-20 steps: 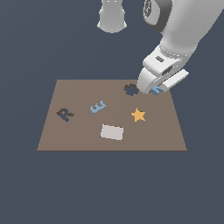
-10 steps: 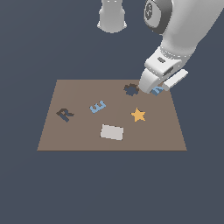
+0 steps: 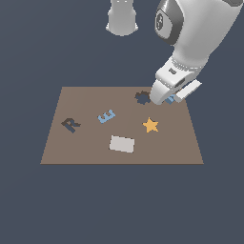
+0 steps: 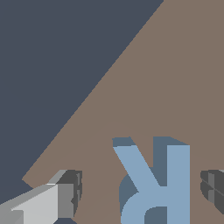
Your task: Insert a designated object into the corresponding slot on a board.
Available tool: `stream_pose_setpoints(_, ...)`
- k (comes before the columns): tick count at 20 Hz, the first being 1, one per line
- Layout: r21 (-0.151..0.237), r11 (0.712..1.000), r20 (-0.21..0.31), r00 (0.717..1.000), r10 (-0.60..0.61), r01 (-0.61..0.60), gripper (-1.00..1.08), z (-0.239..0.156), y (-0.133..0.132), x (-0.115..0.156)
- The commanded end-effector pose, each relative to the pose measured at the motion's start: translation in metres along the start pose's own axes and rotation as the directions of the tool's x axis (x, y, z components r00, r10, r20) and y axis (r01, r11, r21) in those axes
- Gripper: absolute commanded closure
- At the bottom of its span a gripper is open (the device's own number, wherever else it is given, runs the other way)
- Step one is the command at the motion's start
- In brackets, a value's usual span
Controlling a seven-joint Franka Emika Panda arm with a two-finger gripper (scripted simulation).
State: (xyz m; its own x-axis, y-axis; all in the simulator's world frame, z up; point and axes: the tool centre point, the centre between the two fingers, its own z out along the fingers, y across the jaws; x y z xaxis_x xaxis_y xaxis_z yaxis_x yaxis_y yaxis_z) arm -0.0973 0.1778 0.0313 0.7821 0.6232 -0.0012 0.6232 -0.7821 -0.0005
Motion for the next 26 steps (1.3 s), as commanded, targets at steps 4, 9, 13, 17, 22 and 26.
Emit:
stream_pose_setpoints(4,-0.001,1.0,-0.001,1.0,0.0,0.0,1.08,0.001,0.0,0.0)
stream_pose_setpoints(9,-0.001,1.0,-0.001,1.0,0.0,0.0,1.08,0.001,0.0,0.0)
stream_pose_setpoints(13,-0.001,1.0,-0.001,1.0,0.001,-0.001,1.08,0.001,0.001,0.0)
stream_pose_setpoints(17,-0.001,1.0,-0.001,1.0,-0.004,0.004,1.08,0.001,0.006,-0.003)
stream_pose_setpoints(22,-0.001,1.0,-0.001,1.0,-0.017,0.017,1.08,0.0,0.024,-0.013)
stream_pose_setpoints(26,-0.001,0.999,-0.001,0.999,-0.033,0.033,1.08,0.0,0.046,-0.025)
